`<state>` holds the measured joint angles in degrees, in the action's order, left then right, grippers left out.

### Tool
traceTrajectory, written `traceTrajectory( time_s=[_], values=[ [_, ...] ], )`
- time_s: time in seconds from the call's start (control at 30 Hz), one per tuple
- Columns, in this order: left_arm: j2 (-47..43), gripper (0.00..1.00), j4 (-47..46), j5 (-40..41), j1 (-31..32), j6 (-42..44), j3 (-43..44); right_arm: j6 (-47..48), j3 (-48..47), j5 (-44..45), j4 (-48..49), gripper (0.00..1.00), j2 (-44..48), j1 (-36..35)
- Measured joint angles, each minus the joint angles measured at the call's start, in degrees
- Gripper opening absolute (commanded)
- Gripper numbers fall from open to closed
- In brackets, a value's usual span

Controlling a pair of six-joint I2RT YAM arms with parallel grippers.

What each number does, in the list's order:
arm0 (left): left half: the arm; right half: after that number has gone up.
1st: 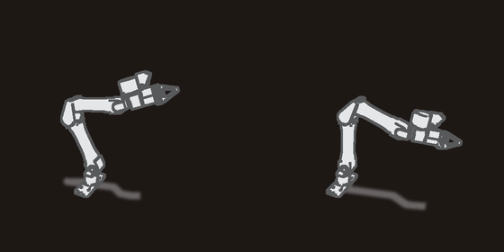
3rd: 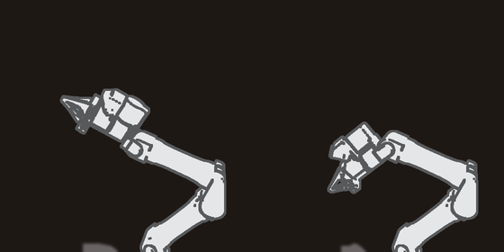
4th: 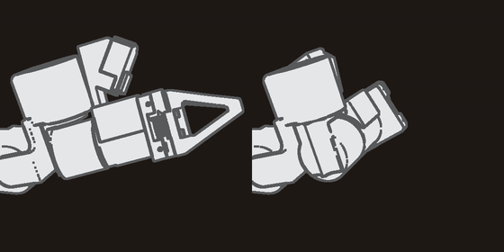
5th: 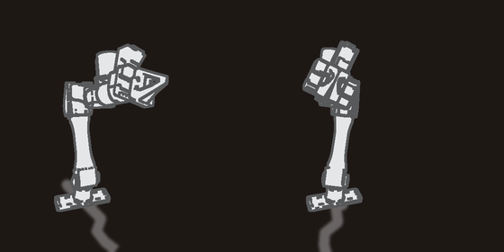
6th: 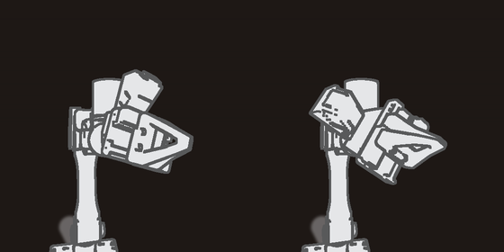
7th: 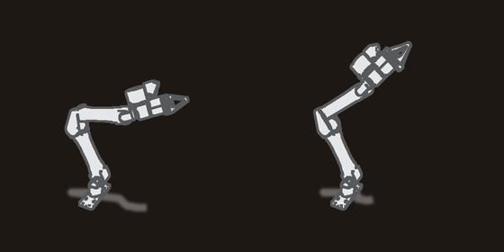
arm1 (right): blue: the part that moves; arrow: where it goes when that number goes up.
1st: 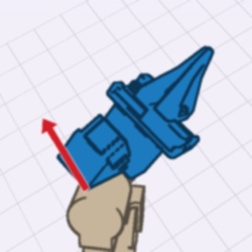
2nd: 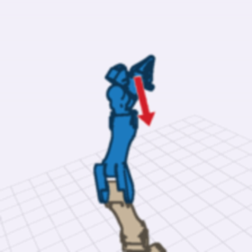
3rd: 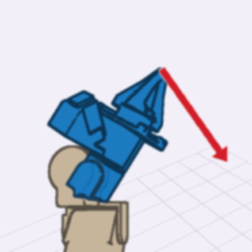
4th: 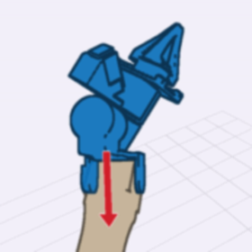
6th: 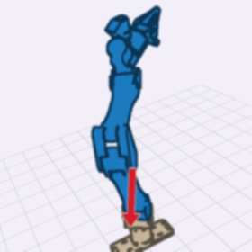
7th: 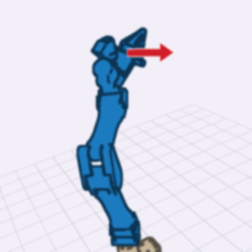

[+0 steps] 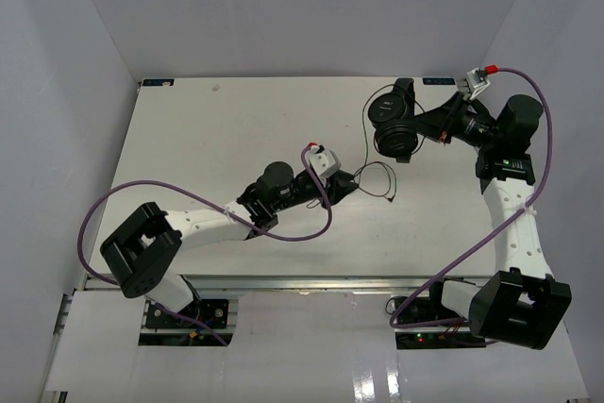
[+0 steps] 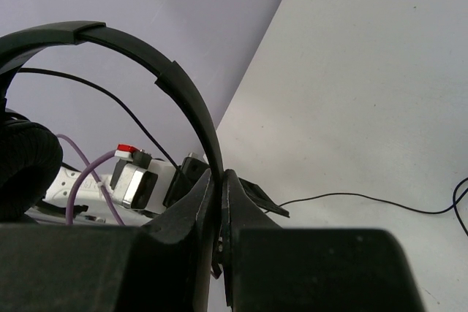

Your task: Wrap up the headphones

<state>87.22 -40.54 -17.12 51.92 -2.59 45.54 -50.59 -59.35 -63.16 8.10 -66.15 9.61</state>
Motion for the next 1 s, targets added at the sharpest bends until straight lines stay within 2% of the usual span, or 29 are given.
traceTrajectory(
  time_s=[0.53,0.77,0.9,1.0],
  values=[
    [3.5,0.38,0.9,0.8,0.4,1.5,-1.2,-5.0,0.0,-0.3,4.5,0.08,-0.8,4.5],
    [3.5,0.27,1.6,1.2,0.4,2.1,-4.0,-6.0,0.0,-0.3,5.6,0.08,-1.1,5.4],
    [3.5,0.09,1.6,1.4,0.8,2.1,-5.1,-6.4,-0.1,0.0,5.8,0.08,-1.4,5.6],
    [3.5,0.05,1.6,1.6,1.5,2.1,-5.2,-6.2,-0.2,1.0,5.5,0.08,-1.5,5.8]
  ],
)
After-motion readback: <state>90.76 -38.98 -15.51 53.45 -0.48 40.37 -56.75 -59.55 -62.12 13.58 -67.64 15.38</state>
